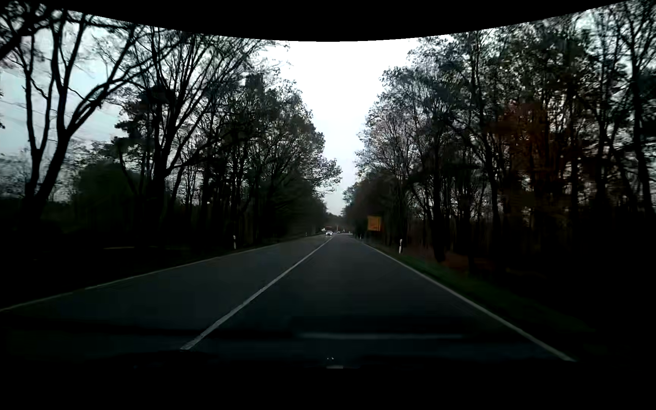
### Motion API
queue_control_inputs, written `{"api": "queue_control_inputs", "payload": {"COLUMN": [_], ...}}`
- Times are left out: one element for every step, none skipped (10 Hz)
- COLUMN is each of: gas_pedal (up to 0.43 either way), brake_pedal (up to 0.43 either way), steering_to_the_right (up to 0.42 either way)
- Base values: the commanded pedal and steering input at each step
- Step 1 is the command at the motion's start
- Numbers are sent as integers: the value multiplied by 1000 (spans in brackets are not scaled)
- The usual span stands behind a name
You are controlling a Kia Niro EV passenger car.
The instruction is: Follow the waypoints while adhering to traffic rules and regulations
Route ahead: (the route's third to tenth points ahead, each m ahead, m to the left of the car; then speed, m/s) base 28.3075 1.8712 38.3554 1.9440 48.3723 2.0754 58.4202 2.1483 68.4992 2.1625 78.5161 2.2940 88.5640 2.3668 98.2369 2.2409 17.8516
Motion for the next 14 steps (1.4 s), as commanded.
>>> {"api": "queue_control_inputs", "payload": {"gas_pedal": [197, 197, 197, 197, 197, 197, 197, 197, 197, 197, 197, 197, 197, 197], "brake_pedal": [0, 0, 0, 0, 0, 0, 0, 0, 0, 0, 0, 0, 0, 0], "steering_to_the_right": [-1, 1, 1, 1, 1, 1, 1, 1, 2, 2, 2, 2, 2, 2]}}
